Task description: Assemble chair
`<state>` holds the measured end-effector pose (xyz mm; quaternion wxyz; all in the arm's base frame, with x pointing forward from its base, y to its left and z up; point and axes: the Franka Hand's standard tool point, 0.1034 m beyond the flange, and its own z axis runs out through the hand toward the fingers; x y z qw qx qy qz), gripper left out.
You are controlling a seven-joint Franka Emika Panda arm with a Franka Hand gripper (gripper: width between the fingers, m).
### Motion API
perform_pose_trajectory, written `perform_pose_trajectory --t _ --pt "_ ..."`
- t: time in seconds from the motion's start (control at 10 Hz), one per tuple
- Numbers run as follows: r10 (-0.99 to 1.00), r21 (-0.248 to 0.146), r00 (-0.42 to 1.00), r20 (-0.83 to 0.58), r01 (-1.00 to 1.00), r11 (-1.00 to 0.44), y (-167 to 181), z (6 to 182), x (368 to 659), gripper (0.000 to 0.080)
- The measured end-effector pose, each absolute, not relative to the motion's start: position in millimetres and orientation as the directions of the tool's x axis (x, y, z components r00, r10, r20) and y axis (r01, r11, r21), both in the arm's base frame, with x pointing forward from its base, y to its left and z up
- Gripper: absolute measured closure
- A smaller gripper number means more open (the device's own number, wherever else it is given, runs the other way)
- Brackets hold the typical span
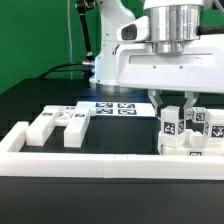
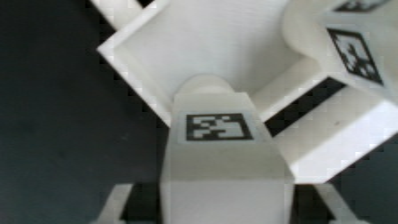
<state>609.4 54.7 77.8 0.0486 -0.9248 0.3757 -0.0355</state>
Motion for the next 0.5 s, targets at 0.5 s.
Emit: perform_pose_trajectory --t 0.5 --pt "-0.947 -0.126 0.322 -0.018 -0.94 -0.317 55.7 77.0 608.0 0.0508"
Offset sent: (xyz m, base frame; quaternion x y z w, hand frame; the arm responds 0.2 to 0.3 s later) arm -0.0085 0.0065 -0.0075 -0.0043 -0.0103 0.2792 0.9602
